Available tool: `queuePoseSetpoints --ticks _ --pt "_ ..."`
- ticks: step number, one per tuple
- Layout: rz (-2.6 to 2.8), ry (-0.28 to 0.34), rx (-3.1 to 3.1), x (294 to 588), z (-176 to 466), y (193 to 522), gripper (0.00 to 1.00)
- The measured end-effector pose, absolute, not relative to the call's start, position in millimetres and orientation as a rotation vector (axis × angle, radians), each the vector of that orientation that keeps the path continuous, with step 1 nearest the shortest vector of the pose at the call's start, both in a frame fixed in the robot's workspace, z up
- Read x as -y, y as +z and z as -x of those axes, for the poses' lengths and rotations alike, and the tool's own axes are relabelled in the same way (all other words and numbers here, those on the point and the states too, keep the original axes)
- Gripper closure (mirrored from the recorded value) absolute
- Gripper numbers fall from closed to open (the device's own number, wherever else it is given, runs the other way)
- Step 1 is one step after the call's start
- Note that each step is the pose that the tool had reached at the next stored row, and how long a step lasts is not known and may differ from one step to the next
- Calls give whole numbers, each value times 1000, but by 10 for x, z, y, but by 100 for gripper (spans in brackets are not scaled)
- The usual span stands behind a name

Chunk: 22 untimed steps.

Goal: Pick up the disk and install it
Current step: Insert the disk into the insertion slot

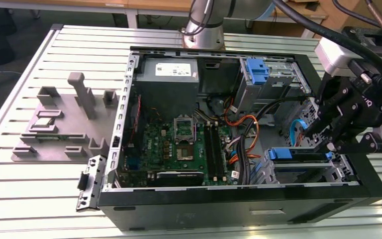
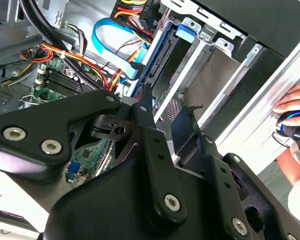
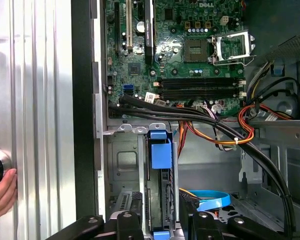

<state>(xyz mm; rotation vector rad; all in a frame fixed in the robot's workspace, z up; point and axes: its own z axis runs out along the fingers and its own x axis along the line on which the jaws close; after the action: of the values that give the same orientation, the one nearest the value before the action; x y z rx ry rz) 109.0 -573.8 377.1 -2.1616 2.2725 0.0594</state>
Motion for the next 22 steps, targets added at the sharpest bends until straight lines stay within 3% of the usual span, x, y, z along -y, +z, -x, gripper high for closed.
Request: queuePoseSetpoints --ticks 22 --pt "2159 66 -2269 5562 -1105 3724 58"
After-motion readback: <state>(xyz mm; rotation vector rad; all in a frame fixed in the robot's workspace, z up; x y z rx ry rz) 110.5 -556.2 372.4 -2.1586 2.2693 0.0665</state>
